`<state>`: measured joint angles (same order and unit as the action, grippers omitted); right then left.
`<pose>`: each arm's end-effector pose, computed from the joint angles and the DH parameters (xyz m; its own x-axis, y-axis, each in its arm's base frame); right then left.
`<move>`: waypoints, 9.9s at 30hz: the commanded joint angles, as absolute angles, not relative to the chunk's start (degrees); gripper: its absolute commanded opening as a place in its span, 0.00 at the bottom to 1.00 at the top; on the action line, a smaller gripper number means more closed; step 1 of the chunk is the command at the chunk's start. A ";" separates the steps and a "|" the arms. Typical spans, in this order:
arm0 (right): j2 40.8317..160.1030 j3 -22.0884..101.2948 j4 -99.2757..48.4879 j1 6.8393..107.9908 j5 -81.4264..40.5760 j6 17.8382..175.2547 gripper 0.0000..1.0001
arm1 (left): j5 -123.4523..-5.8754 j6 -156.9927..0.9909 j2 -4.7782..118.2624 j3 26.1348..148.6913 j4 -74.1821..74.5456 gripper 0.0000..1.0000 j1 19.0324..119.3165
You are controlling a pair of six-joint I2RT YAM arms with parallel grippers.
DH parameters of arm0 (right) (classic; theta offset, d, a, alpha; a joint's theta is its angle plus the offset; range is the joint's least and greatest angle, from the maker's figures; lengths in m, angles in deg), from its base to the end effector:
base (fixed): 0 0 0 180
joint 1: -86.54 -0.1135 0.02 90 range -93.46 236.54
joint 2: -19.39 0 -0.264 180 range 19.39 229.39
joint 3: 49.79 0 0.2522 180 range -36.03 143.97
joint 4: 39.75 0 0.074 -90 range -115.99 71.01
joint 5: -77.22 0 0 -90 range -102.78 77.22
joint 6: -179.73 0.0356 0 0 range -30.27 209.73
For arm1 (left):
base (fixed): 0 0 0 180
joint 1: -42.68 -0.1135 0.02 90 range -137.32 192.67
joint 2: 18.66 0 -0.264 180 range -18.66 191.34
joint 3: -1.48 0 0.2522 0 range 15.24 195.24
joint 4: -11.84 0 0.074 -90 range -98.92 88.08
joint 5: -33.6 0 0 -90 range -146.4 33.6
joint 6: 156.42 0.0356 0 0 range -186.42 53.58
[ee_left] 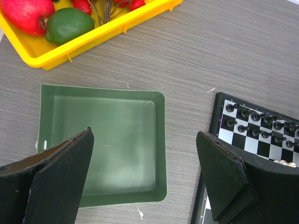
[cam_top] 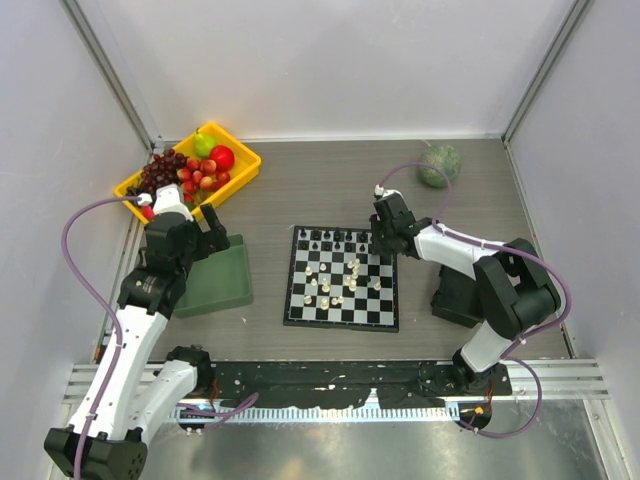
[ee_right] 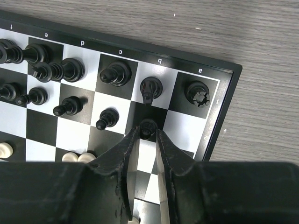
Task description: Set up the chess pieces on the board
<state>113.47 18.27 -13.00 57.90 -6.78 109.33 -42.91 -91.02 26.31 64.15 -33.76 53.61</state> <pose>0.2928 0.1557 0.1791 -0.7996 -0.0566 -0.5979 -0.1624 0.9788 0.1245 0.1680 -0.0240 0.3259 -0.4102 -0.3331 -0.8490 -0.2077 0.9406 -0.2686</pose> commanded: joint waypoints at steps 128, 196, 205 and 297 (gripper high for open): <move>111.50 19.25 -13.07 60.79 -3.12 109.24 0.16 | -43.13 -89.80 24.32 62.97 -31.28 0.99 51.55; 93.68 18.73 -7.36 60.97 -5.75 106.70 0.37 | -44.27 -90.50 24.23 63.23 -30.84 0.99 51.38; 85.04 17.94 -11.57 61.05 -11.46 109.23 0.95 | -45.77 -92.08 22.73 65.86 -31.63 0.99 51.29; 133.21 52.39 6.53 31.79 -2.68 106.87 0.27 | -34.34 -88.57 19.04 65.16 -39.45 0.99 50.85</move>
<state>133.91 50.47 6.33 32.26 -3.77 107.45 -35.37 -89.64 19.33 65.09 -40.79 51.17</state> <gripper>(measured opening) 0.289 0.991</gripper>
